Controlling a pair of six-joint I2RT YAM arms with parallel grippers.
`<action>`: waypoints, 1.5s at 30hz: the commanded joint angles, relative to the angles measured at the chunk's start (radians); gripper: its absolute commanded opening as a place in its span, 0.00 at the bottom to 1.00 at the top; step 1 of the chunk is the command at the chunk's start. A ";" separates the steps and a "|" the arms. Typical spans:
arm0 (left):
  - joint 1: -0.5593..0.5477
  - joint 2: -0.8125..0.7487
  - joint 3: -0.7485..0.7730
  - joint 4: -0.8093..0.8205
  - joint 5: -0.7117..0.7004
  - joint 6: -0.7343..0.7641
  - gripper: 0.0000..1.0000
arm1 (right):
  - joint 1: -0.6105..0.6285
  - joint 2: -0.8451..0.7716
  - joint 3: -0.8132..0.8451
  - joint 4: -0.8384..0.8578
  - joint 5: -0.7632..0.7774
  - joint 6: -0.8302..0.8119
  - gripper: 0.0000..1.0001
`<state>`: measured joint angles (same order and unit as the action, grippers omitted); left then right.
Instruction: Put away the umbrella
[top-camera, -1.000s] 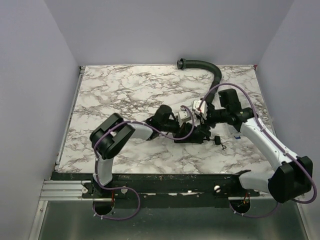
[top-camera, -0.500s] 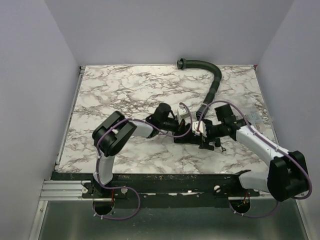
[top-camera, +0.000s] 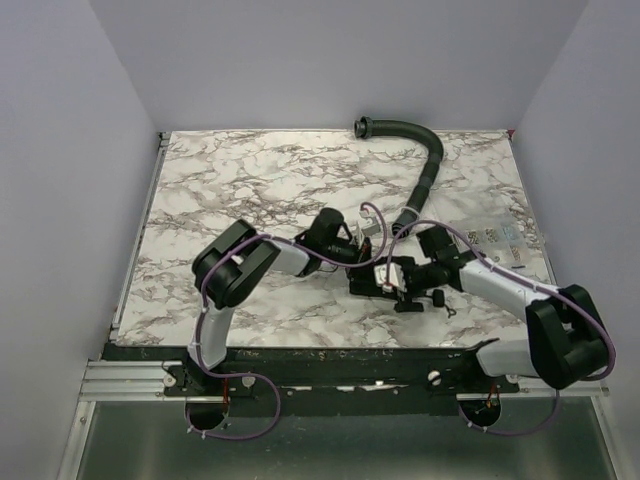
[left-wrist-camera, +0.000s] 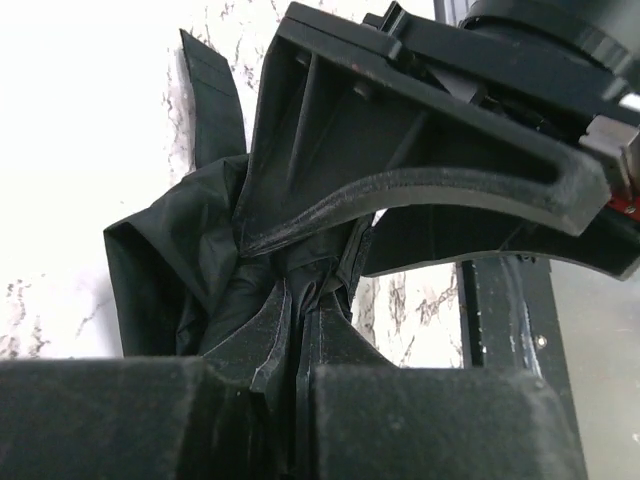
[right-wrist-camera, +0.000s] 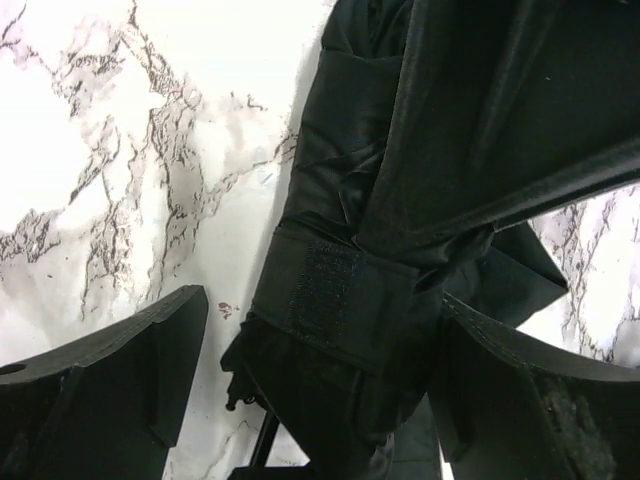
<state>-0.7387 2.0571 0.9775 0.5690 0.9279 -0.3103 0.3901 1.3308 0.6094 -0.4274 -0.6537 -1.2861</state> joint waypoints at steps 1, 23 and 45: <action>-0.021 0.204 -0.132 -0.419 -0.056 -0.055 0.00 | 0.049 0.003 -0.052 0.031 0.075 0.024 0.81; 0.042 -0.587 -0.680 0.371 -0.531 -0.113 0.98 | 0.092 0.262 0.174 -0.330 -0.003 0.077 0.15; -0.365 -0.581 -0.621 0.215 -0.810 0.791 0.99 | 0.092 0.557 0.421 -0.567 -0.021 0.008 0.15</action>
<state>-1.0851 1.4010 0.2779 0.9321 0.2386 0.3058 0.4755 1.8149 1.0718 -0.9047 -0.8062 -1.2583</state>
